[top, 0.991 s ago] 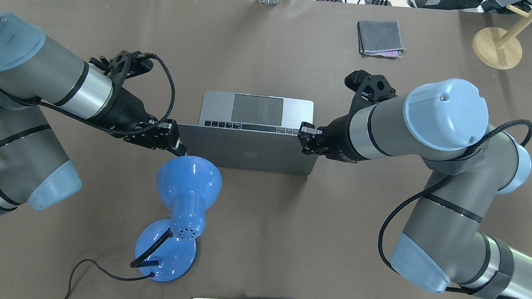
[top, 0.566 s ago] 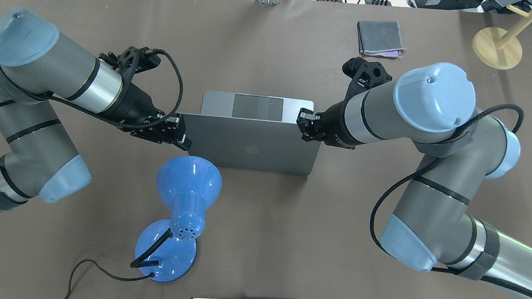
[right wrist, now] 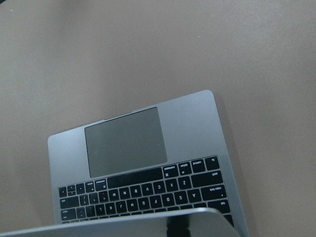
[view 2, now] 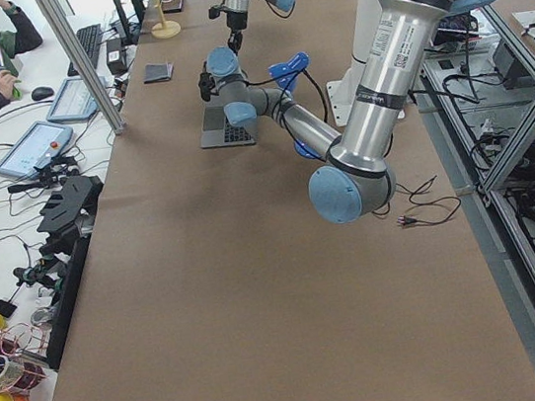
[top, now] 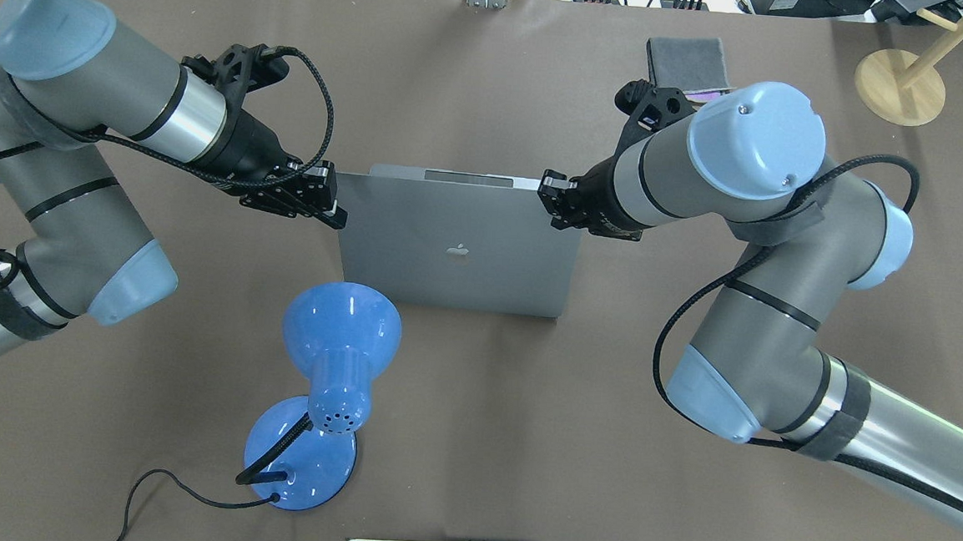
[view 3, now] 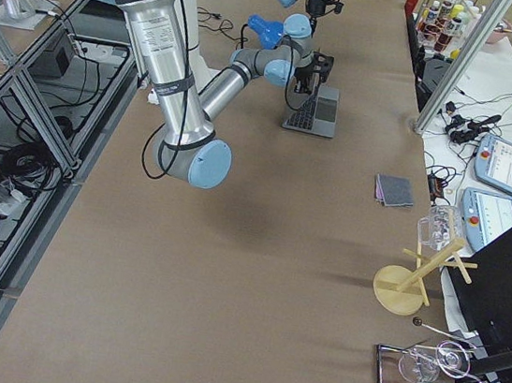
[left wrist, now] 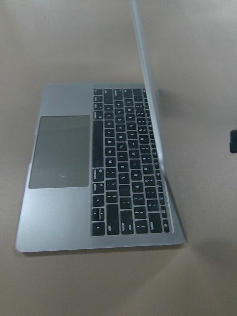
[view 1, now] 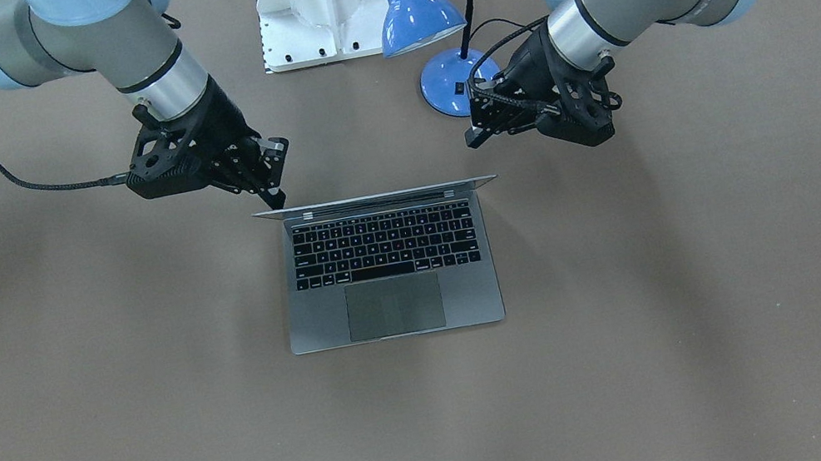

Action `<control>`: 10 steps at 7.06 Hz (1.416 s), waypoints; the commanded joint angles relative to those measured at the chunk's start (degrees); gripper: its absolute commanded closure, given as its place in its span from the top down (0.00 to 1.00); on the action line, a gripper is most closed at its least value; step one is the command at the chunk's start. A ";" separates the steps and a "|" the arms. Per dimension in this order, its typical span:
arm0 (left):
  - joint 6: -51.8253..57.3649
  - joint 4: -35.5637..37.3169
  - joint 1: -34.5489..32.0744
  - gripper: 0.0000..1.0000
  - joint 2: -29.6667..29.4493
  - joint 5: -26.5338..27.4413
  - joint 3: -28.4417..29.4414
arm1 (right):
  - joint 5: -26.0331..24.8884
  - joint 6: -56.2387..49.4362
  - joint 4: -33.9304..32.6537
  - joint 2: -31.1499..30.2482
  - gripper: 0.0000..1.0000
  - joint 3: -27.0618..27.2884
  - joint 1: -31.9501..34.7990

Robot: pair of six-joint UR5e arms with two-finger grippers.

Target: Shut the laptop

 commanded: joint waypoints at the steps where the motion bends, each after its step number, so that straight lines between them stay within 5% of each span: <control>1: 0.13 -0.02 -0.06 0.00 -2.54 2.35 3.44 | 0.07 -0.21 0.10 2.18 0.00 -3.93 0.49; 10: 7.33 -0.29 -0.06 0.00 -12.47 11.76 21.90 | -0.81 -0.13 4.74 8.07 0.00 -19.47 0.93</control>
